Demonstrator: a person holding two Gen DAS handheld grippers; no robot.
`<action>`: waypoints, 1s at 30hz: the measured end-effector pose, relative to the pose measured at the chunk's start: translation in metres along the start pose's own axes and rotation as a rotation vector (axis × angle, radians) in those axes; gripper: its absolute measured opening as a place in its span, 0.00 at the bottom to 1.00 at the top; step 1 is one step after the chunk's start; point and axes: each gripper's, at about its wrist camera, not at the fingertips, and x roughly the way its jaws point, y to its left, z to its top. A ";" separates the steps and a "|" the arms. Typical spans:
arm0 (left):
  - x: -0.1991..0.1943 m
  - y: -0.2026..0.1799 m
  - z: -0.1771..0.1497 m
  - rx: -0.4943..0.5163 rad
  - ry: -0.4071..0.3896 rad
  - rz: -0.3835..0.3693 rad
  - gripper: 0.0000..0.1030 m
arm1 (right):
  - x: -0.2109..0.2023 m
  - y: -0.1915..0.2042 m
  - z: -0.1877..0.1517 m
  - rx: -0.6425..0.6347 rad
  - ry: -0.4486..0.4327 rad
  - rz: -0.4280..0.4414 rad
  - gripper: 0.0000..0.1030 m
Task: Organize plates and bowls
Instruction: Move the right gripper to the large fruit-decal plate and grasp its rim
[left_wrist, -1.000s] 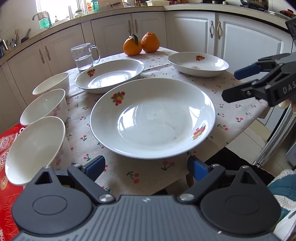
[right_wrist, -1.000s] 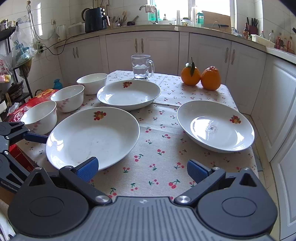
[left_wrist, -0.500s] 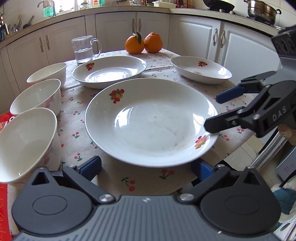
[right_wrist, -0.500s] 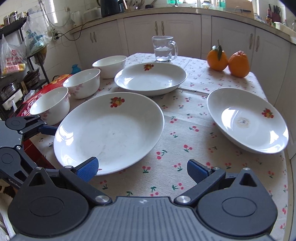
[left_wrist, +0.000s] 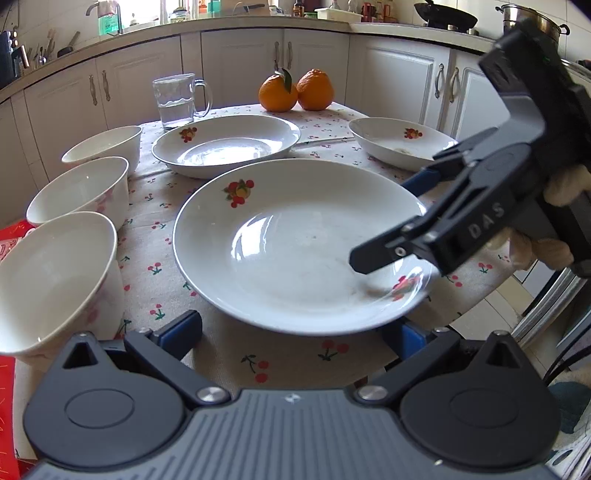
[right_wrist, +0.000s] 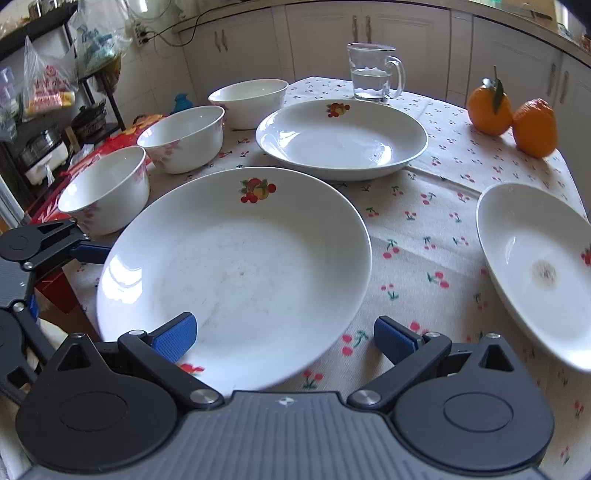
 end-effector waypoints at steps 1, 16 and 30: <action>0.000 0.000 0.000 0.001 0.000 0.000 1.00 | 0.002 -0.001 0.003 -0.009 0.005 0.001 1.00; 0.001 0.002 0.004 0.028 0.006 -0.033 0.99 | 0.030 -0.022 0.050 -0.066 0.066 0.123 1.00; 0.002 0.005 0.005 0.029 0.009 -0.051 0.97 | 0.044 -0.031 0.073 -0.092 0.102 0.225 0.85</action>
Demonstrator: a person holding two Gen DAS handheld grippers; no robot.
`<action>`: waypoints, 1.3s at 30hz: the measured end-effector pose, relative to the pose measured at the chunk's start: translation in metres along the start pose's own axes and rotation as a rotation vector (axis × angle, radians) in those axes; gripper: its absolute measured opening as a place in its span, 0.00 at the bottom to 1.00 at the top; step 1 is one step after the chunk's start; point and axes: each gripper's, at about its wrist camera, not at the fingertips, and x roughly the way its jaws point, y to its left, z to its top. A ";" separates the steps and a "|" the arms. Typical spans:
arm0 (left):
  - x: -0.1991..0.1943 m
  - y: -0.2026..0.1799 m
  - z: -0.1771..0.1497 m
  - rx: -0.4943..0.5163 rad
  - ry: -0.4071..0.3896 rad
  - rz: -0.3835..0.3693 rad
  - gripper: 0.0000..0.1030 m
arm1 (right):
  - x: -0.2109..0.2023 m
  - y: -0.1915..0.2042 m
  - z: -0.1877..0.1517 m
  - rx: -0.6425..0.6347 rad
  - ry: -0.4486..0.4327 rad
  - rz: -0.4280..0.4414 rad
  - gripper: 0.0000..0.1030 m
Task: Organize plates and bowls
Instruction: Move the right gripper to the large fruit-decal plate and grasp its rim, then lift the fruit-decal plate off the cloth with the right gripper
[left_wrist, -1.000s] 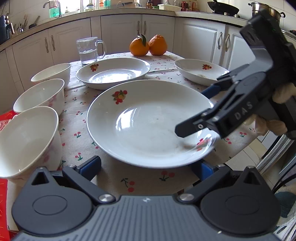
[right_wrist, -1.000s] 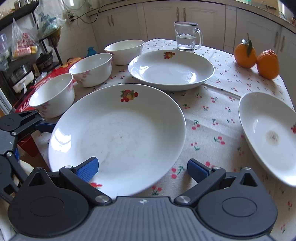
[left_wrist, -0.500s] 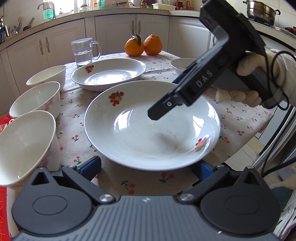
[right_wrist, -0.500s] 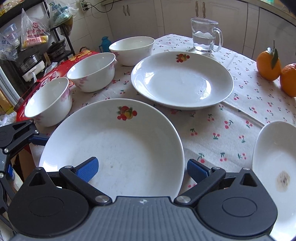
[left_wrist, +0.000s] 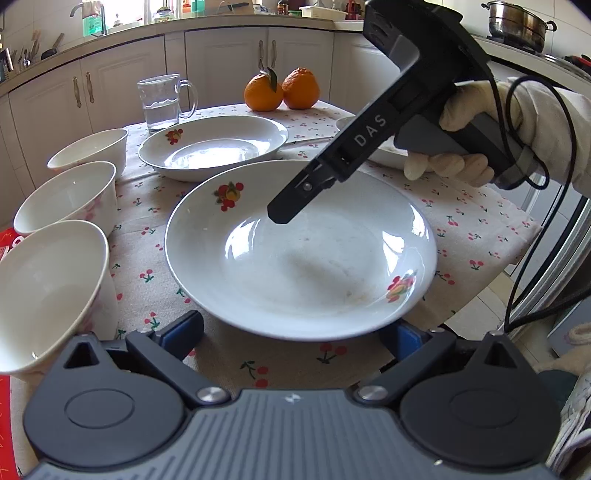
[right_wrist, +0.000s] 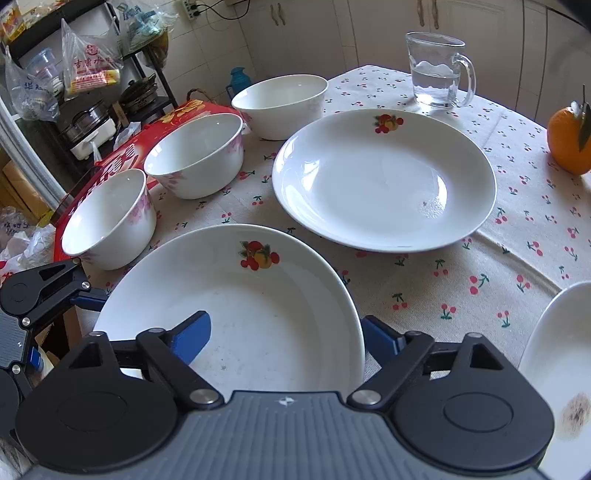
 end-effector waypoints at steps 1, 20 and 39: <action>0.000 0.000 0.000 0.002 -0.001 0.001 0.97 | 0.000 0.000 0.001 -0.003 0.004 0.005 0.84; -0.002 0.000 0.000 0.022 -0.007 -0.020 0.92 | -0.001 -0.008 0.007 -0.004 0.045 0.070 0.77; -0.003 -0.001 0.002 0.057 0.001 -0.028 0.91 | -0.005 -0.003 0.005 -0.011 0.056 0.067 0.77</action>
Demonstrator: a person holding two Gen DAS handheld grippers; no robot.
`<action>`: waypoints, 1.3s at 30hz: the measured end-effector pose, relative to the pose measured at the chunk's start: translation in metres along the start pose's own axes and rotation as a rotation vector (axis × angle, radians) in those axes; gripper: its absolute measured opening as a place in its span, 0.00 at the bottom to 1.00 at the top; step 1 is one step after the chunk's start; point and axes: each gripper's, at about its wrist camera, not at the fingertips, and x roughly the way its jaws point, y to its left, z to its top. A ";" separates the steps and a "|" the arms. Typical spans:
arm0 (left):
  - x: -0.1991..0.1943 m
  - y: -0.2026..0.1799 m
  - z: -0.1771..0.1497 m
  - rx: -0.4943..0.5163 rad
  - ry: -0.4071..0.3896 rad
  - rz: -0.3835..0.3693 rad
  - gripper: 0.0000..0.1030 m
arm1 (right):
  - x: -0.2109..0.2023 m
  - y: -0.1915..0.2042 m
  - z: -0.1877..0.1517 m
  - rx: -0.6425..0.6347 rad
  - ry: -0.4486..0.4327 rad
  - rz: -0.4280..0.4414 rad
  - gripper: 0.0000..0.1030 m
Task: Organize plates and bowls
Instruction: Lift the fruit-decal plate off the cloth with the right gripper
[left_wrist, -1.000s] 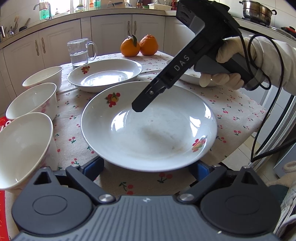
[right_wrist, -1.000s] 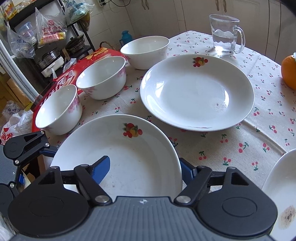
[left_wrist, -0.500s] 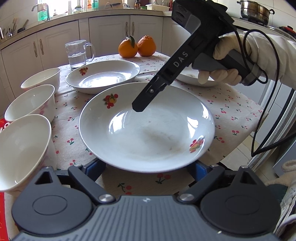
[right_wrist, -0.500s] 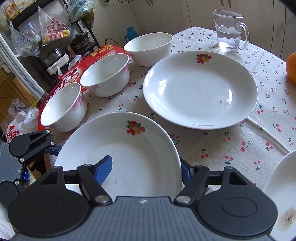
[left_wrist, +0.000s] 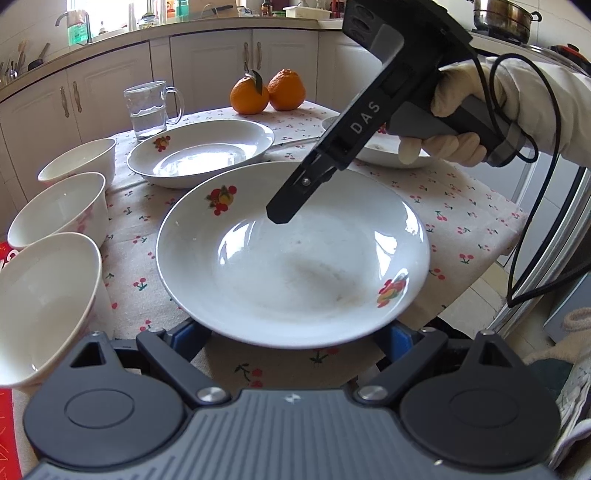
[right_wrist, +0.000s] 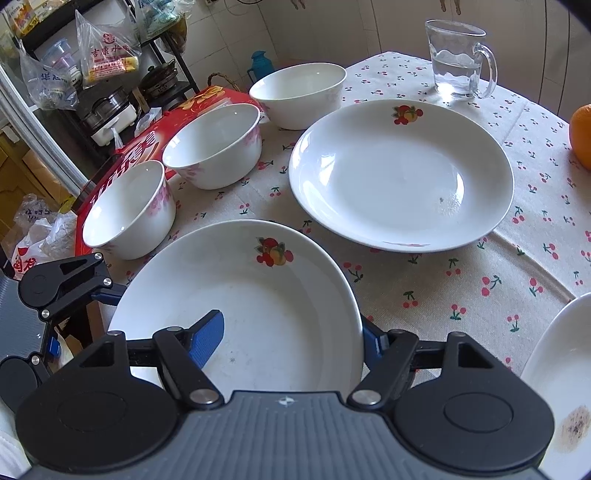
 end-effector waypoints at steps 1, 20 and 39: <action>0.000 -0.001 0.000 0.007 0.000 0.003 0.91 | -0.001 0.000 -0.001 0.000 -0.003 0.000 0.77; -0.006 -0.009 0.028 0.058 0.017 -0.038 0.90 | -0.034 -0.006 -0.015 0.034 -0.074 -0.009 0.77; 0.036 -0.031 0.098 0.172 0.005 -0.119 0.90 | -0.098 -0.061 -0.028 0.105 -0.172 -0.114 0.77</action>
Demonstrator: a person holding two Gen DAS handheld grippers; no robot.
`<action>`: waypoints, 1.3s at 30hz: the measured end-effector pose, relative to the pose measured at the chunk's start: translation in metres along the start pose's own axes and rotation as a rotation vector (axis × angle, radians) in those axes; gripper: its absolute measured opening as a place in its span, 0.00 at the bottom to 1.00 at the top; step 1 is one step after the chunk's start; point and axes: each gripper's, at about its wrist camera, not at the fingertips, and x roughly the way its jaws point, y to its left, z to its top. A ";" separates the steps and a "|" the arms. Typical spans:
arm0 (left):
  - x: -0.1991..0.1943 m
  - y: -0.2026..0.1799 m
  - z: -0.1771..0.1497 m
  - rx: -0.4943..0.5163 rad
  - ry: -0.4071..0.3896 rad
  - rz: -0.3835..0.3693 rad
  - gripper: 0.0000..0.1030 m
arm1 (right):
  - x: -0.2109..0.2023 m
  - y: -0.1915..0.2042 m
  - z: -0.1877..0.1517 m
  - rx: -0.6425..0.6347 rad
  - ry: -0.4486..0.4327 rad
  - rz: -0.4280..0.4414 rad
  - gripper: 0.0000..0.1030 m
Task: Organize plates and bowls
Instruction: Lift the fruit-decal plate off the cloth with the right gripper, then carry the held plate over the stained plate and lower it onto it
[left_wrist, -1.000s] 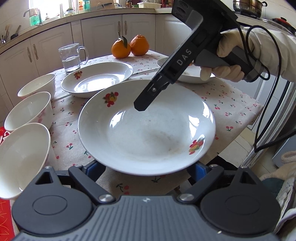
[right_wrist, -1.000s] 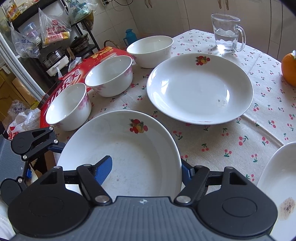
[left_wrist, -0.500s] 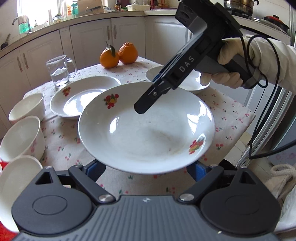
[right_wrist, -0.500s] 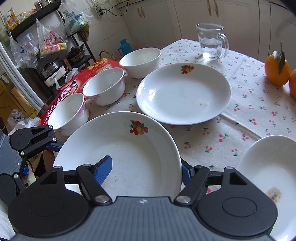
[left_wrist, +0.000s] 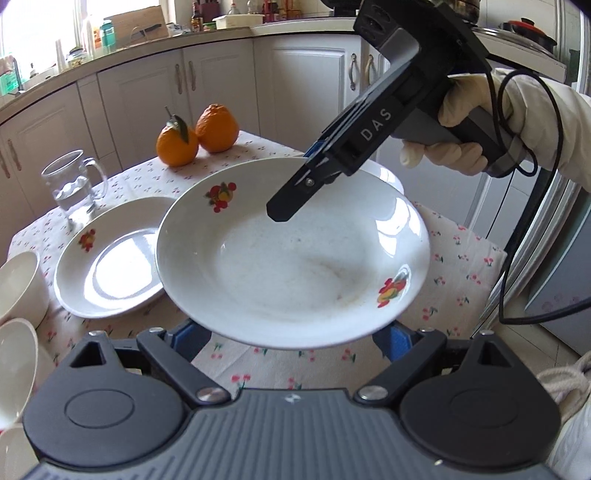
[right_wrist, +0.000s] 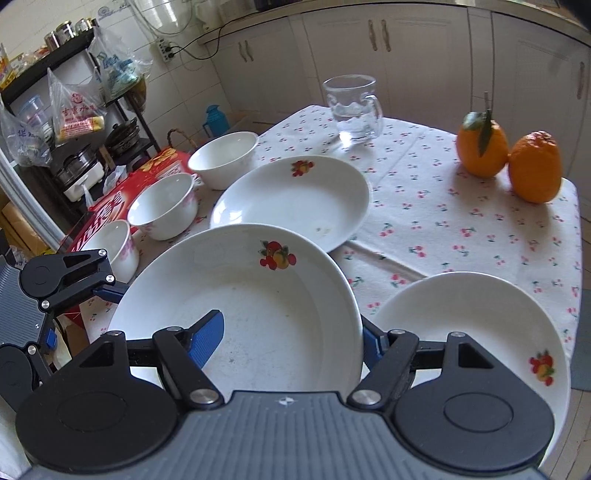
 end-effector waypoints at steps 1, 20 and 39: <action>0.004 -0.001 0.003 0.006 0.001 -0.006 0.90 | -0.003 -0.004 0.000 0.005 -0.005 -0.008 0.77; 0.065 -0.016 0.046 0.073 0.032 -0.086 0.90 | -0.029 -0.077 -0.022 0.116 -0.063 -0.087 0.78; 0.091 -0.011 0.061 0.073 0.042 -0.101 0.90 | -0.022 -0.113 -0.033 0.182 -0.093 -0.094 0.78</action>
